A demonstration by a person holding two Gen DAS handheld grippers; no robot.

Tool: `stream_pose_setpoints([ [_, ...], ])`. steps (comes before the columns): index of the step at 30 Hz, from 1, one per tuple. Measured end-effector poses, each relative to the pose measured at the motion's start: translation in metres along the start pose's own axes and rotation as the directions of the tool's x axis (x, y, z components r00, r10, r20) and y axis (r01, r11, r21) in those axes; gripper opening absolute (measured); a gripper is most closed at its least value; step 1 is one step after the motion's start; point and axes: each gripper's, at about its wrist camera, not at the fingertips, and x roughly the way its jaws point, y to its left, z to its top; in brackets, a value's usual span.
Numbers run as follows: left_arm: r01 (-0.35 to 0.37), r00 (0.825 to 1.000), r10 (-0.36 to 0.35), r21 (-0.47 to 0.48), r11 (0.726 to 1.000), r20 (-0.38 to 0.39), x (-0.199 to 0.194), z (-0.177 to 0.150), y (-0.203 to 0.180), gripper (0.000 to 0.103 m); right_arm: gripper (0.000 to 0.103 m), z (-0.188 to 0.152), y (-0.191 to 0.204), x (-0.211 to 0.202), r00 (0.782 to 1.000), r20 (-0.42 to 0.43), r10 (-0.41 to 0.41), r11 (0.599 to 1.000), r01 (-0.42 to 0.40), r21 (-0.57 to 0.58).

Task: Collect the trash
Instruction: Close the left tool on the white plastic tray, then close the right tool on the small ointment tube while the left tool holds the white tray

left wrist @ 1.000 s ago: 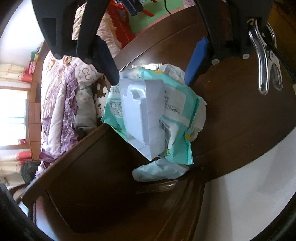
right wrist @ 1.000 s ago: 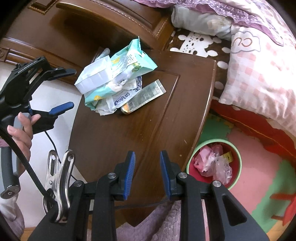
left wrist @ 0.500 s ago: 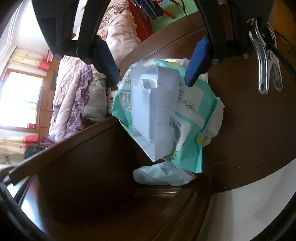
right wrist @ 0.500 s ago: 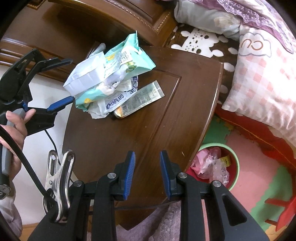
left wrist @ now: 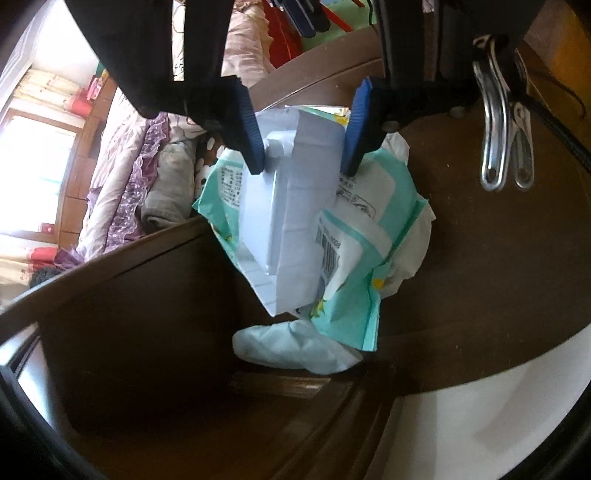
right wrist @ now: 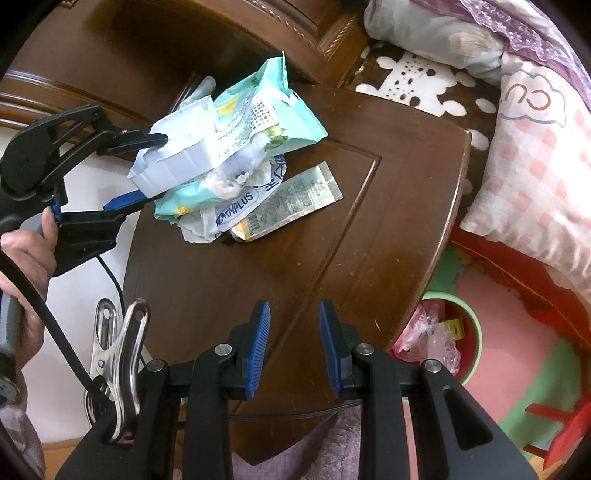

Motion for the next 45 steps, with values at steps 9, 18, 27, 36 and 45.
stream_pose_setpoints([
  [9, 0.031, 0.999, -0.033, 0.056, 0.998, 0.042, -0.028, -0.006, 0.002, 0.032, 0.029, 0.007, -0.002, 0.004, 1.000, -0.006, 0.007, 1.000, -0.007, 0.004],
  [18, 0.032, 0.995, -0.042, 0.120, 0.992, 0.088, -0.077, -0.016, 0.026, 0.031, 0.029, 0.026, 0.013, 0.015, 1.000, -0.014, -0.012, 0.990, 0.010, -0.138],
  [27, -0.001, 0.991, -0.023, 0.177, 0.984, 0.135, -0.111, -0.031, 0.044, 0.031, 0.053, 0.036, 0.065, 0.040, 0.990, 0.013, -0.139, 0.809, 0.121, -0.575],
  [36, -0.055, 0.987, 0.032, 0.151, 0.987, 0.155, -0.128, -0.042, 0.077, 0.031, 0.055, 0.049, 0.088, 0.072, 0.968, 0.052, -0.244, 0.621, 0.197, -0.758],
  [45, -0.095, 0.988, 0.075, 0.145, 0.985, 0.134, -0.119, -0.046, 0.091, 0.031, 0.059, 0.053, 0.094, 0.091, 0.954, 0.012, -0.298, 0.510, 0.170, -0.843],
])
